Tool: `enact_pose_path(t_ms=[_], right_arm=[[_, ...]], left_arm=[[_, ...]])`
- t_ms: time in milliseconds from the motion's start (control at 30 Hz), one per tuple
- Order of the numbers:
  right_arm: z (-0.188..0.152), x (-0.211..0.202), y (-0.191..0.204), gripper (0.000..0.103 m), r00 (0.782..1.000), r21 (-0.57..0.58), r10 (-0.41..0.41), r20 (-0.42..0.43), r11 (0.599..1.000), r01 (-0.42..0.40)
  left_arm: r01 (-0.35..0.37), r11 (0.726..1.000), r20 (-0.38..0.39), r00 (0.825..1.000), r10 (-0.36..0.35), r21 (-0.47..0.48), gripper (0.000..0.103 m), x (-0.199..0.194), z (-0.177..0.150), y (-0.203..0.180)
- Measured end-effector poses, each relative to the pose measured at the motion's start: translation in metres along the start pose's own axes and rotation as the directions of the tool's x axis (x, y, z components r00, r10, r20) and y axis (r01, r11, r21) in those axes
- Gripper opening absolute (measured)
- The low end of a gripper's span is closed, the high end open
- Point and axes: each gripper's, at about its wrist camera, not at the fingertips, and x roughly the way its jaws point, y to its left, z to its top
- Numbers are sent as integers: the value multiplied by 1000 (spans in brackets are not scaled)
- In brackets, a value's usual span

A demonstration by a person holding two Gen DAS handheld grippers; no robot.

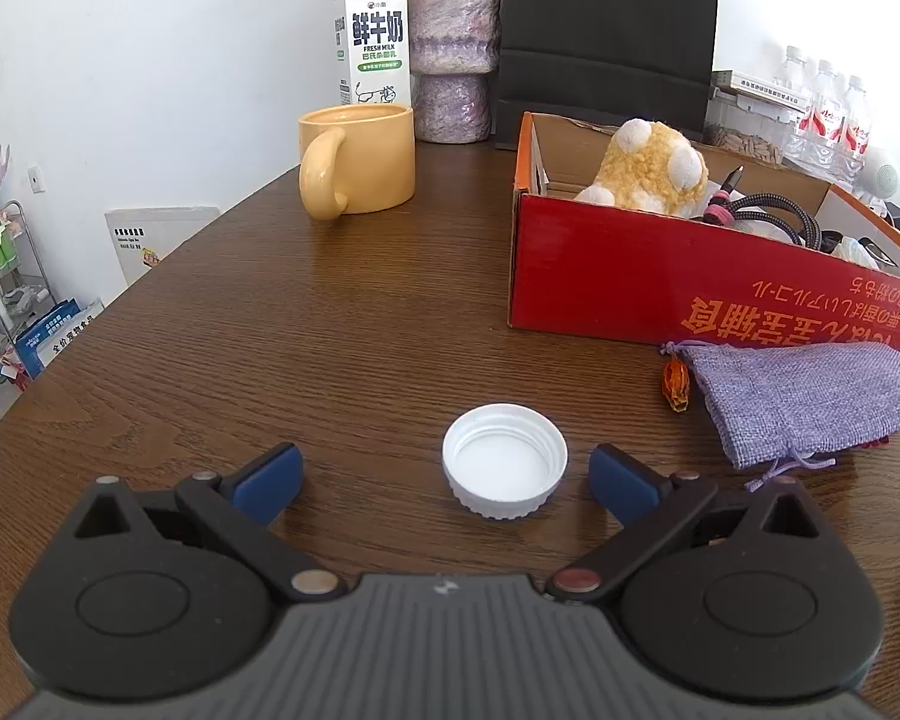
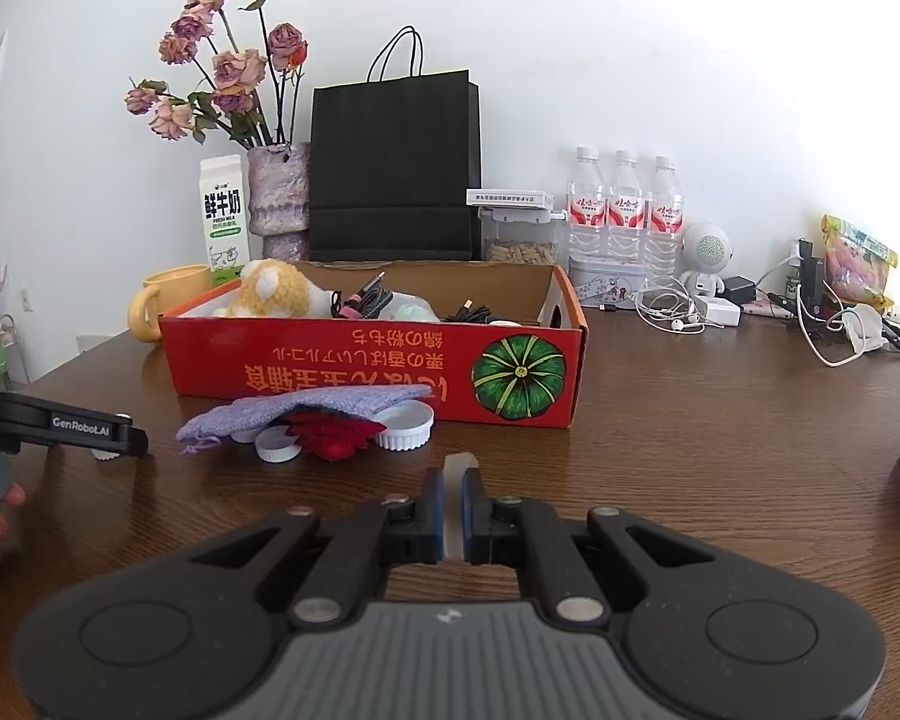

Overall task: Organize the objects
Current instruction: 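Grasp the white bottle cap on the table with the left gripper, then lift the white bottle cap with the left gripper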

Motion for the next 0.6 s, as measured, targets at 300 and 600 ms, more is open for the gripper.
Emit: enact_pose_path(t_ms=[300, 600], right_arm=[[-1, -3, -1, 5, 1000, 2, 4, 15, 1000, -4], [-4, -17, 4, 5, 995, -15, 76, 66, 997, -75]], left_arm=[[122, 991, 107, 987, -116, -52, 40, -34, -17, 2], [221, 964, 229, 941, -251, 147, 41, -100, -61, -45]])
